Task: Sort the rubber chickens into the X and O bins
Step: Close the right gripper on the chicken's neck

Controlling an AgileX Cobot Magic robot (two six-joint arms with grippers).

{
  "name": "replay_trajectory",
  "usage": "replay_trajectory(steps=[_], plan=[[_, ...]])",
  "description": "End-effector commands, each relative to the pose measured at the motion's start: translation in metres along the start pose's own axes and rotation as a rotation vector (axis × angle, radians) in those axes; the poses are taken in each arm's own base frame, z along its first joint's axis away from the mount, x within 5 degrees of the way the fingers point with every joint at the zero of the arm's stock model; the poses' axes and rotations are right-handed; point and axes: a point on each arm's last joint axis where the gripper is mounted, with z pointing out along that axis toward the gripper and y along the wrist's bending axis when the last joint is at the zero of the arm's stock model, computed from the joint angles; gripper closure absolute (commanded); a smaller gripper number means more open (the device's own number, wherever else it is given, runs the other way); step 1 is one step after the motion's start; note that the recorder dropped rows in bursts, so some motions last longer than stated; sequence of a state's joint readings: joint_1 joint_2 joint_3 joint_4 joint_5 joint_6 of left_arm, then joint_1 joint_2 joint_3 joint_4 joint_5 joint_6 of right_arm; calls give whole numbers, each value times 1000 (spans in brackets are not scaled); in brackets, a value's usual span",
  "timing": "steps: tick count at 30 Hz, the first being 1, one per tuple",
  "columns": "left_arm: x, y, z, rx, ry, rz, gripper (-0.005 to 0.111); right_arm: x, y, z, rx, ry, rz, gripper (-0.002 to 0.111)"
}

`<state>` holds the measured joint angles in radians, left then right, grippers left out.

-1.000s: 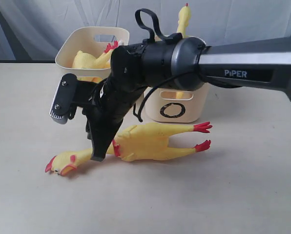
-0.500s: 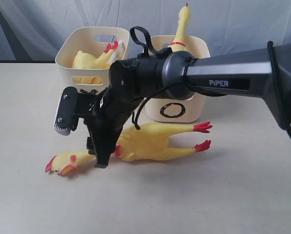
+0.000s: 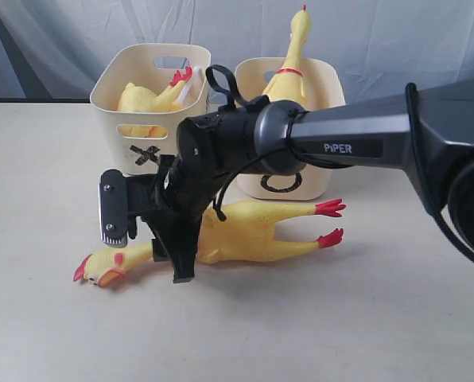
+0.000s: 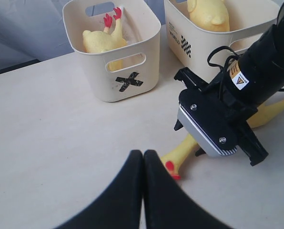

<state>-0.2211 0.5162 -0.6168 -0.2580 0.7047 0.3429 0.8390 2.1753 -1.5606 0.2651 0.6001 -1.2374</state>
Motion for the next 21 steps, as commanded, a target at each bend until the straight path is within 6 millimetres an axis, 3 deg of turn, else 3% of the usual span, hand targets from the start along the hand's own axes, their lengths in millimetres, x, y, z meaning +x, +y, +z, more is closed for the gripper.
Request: replay_trajectory(steps=[1, 15, 17, 21], plan=[[1, 0, 0, -2, -2, 1, 107, 0, -2, 2, 26, -2, -24, 55], [1, 0, 0, -2, -2, 1, 107, 6, 1, 16, 14, 25, -45, 57], [1, 0, 0, -2, -2, 1, 107, 7, 1, 16, 16, 34, -59, 65], [1, 0, 0, -2, -2, 1, 107, 8, 1, 17, 15, 36, -62, 94]])
